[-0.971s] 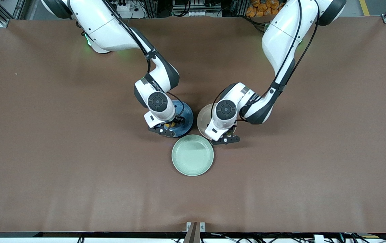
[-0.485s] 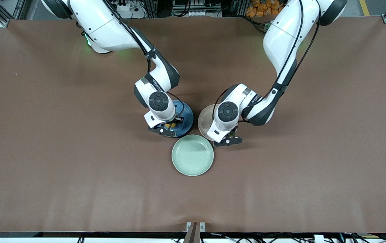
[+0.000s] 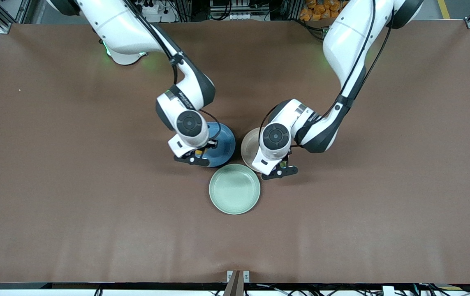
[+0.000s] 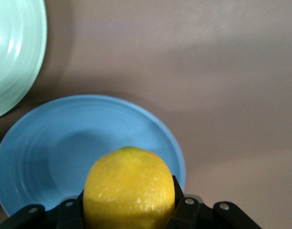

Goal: Pick lemon and lettuce from blue and beige plates
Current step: 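Lift the lemon with the right gripper while the left gripper lifts the lettuce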

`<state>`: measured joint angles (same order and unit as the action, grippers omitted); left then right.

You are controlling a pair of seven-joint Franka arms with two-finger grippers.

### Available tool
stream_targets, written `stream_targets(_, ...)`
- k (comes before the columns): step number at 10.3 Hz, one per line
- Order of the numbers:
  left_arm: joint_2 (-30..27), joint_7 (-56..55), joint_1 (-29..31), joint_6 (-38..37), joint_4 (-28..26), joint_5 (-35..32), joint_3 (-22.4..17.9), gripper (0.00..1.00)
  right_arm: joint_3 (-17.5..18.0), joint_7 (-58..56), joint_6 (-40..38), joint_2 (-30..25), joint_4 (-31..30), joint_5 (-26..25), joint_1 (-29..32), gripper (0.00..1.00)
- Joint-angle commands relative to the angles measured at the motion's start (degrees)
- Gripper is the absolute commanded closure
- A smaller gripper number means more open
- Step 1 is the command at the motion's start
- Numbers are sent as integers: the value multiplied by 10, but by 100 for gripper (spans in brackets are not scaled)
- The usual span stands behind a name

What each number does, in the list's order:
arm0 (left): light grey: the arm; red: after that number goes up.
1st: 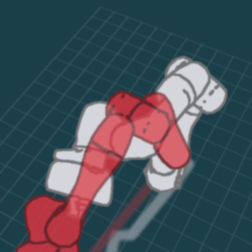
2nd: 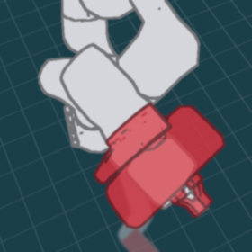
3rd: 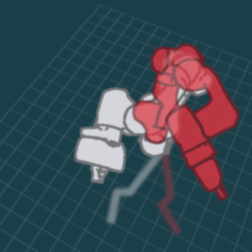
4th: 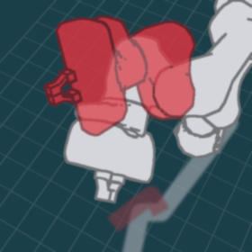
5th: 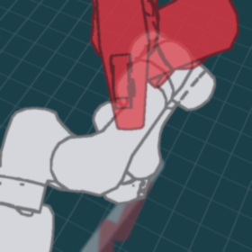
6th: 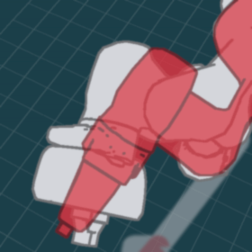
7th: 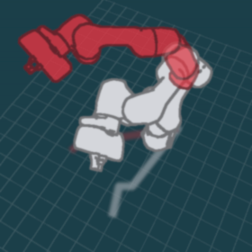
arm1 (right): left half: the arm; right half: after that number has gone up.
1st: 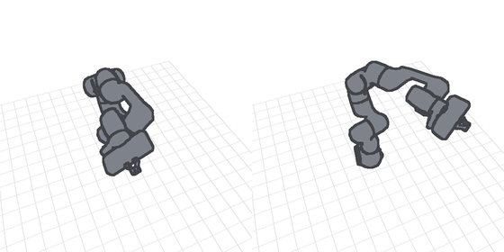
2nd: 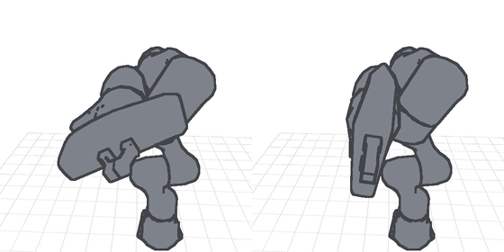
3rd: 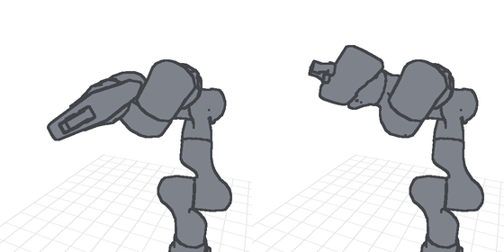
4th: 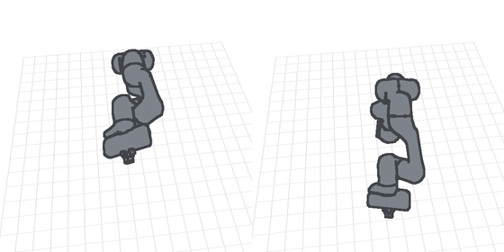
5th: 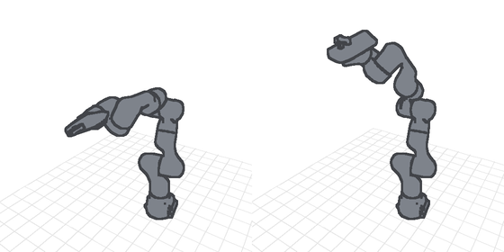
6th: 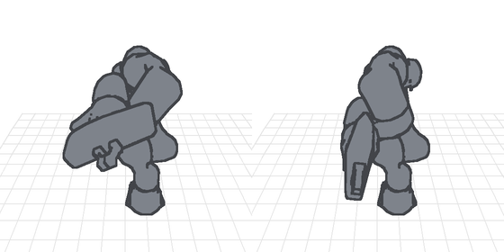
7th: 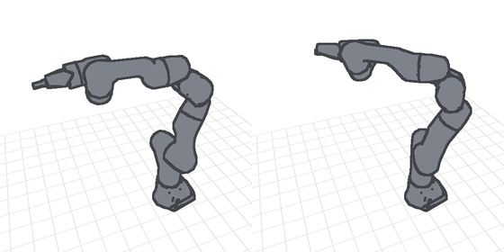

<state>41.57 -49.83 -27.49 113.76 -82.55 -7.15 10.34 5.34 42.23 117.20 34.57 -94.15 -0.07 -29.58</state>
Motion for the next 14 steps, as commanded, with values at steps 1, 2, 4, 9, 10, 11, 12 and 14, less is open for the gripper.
stream_targets(1, -63, -9, 29, -41, -4, -7, 0, 100, -6, -78, -14, -29, -21, -9, 35, 67)
stream_targets(2, -89, -1, 55, -43, -6, -9, 1, 100, -24, -124, -12, -42, -35, -10, 43, 67)
stream_targets(4, -123, 70, 88, -58, -7, -12, -1, 100, -60, -206, -2, -63, -70, -10, 56, 67)
stream_targets(9, -123, 242, 210, -136, -28, -19, -1, 100, -146, -437, 92, -118, -181, -3, 115, 67)
stream_targets(10, -110, 250, 233, -135, -34, -34, -1, 100, -162, -477, 110, -119, -199, -2, 121, 67)
stream_targets(11, -97, 252, 236, -132, -36, -53, -1, 100, -172, -503, 122, -120, -211, -2, 130, 67)
stream_targets(12, -81, 251, 237, -128, -36, -67, -1, 100, -175, -529, 151, -120, -227, -2, 142, 67)
stream_targets(14, -49, 252, 269, -94, -35, -64, 0, 100, -177, -548, 213, -113, -262, -2, 155, 67)
